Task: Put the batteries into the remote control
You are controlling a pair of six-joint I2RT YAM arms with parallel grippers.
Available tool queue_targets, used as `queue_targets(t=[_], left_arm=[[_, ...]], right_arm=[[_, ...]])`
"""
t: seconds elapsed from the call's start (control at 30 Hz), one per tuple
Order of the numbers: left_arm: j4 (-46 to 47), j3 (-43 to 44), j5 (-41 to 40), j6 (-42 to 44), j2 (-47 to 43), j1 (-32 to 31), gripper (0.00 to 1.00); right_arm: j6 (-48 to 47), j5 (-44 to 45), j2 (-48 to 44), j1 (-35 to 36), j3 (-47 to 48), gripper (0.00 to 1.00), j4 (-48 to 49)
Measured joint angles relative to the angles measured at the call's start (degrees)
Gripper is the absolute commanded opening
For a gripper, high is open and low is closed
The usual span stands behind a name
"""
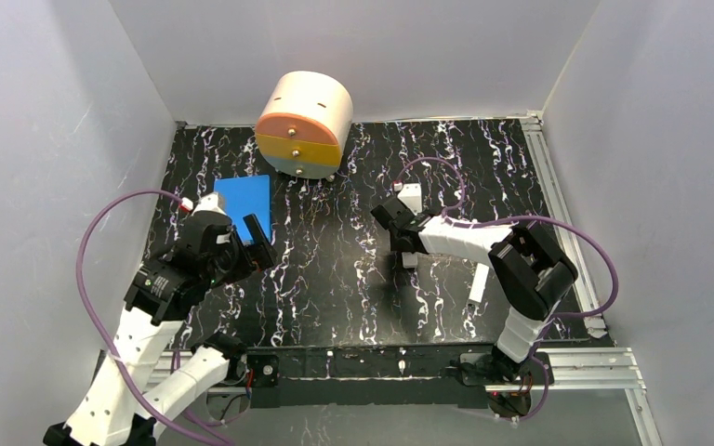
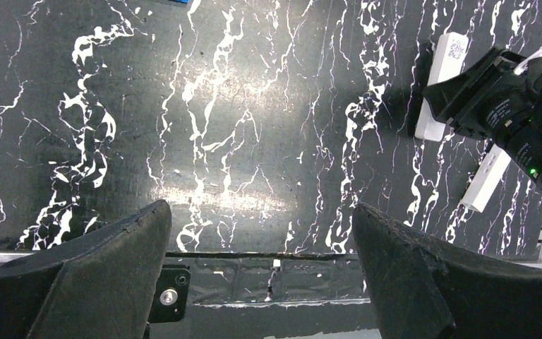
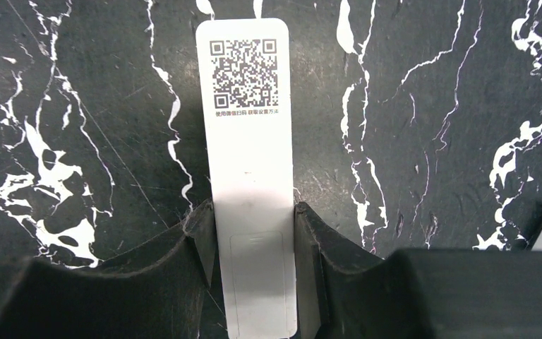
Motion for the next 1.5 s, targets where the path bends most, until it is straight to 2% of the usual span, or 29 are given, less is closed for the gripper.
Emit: queue_targets(t=[0.3,0.57,0.7,0.83,1.1,1.2,1.33,1.5], left_arm=[[-1.77,2.75,-2.34,0.57,-2.4,0.0,0.98],[-2.64,4.66,-2.71,2.29,-5.92,0.0,0.98],[-3.67,6.23,-2.51,3.13,-7.54,0.0,0.99],[-4.92,9.03,-2.21,4.61,-8.63,0.0,0.98],[-6.29,16.65,-4.35,8.59,-13.05,0.0,0.98],[-6.32,19.37,-6.97,11.06,-14.4,0.0,0.98],[-6.43,21.51,-11.76,14.75,-17.25,0.0,0.98],[-6.6,23.06,-16.24,17.66,-20.17,0.0,0.98]], right_arm=[[1.88,-2.47,0.0,-1.03,-0.94,0.54,-0.94],[2.16,-3.26,-0.44,-1.51,-1.62,0.76,-0.83],[0.52,-3.65,-4.74,-1.57,-2.08,0.79,-1.05],[-1.46,-2.91,-14.03,-1.57,-2.32,0.79,-1.16],[-5.42,1.92,-47.32,-1.6,-10.64,0.79,-6.58],[-7.5,3.87,-56.74,-1.6,-10.97,0.79,-10.32],[-10.1,7.3,-64.96,-1.6,-8.55,0.79,-16.24],[-12.74,10.32,-71.3,-1.6,-3.65,0.79,-18.1]])
